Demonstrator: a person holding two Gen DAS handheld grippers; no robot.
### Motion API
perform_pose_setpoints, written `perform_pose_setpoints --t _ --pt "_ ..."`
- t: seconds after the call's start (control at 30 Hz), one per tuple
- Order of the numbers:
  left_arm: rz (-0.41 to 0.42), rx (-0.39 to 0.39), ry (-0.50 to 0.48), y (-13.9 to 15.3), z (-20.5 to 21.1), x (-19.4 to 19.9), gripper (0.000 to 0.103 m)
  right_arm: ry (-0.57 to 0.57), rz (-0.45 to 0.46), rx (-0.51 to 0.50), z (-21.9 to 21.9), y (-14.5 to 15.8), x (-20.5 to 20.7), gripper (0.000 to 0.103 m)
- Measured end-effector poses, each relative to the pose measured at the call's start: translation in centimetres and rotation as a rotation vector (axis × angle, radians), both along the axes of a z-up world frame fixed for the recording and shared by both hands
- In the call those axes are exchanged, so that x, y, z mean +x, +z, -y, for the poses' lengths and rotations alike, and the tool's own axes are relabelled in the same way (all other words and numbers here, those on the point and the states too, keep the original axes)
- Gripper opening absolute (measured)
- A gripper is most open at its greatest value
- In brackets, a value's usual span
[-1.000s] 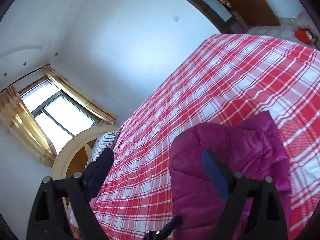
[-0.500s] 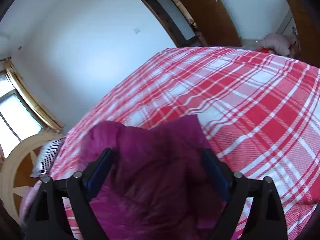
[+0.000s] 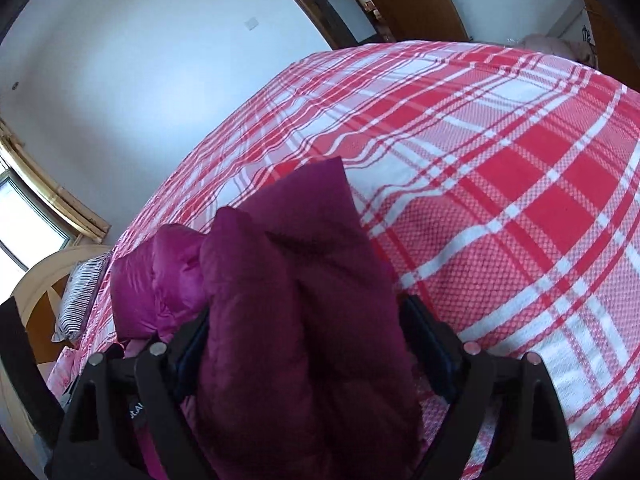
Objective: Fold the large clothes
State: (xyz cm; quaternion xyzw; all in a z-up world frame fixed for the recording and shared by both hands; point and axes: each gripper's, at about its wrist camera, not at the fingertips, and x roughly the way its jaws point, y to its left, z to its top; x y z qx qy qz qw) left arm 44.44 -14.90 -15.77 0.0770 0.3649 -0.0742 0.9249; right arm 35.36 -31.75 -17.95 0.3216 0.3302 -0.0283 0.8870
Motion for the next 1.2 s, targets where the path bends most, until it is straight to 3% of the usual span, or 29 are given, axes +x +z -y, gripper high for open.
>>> perform_pose_setpoints --t 0.17,0.43,0.77,0.83,0.9,1.03,1.13,1.2 --pt "-0.04 -0.037 -0.008 -0.5 -0.1 0.7 0.102 -0.005 0.014 0.033 0.4 -0.2 -0.3 0.087" --pt "-0.045 -0.025 -0.011 -0.9 0.3 1.0 0.102 -0.014 0.007 0.015 0.0 0.0 -0.3 0.084" --pt "-0.085 -0.064 -0.023 -1.5 0.0 1.5 0.102 -0.02 -0.008 0.003 -0.1 -0.1 -0.2 0.082" --pt "-0.077 -0.055 -0.023 -1.5 0.1 1.4 0.102 -0.025 0.006 -0.002 -0.1 0.1 -0.4 0.078" --pt "-0.072 -0.053 -0.021 -1.5 0.1 1.3 0.102 -0.045 0.043 -0.046 -0.6 0.9 -1.2 0.074" --pt "-0.078 -0.065 -0.019 -1.5 -0.1 1.4 0.102 -0.068 0.207 -0.204 -2.6 3.9 -3.4 0.071" --pt "-0.077 -0.062 -0.018 -1.5 0.0 1.4 0.102 -0.014 0.299 -0.32 -4.4 5.6 -4.3 0.071" --pt "-0.077 -0.064 -0.018 -1.4 0.0 1.4 0.102 0.061 0.288 -0.358 -5.3 5.8 -3.5 0.067"
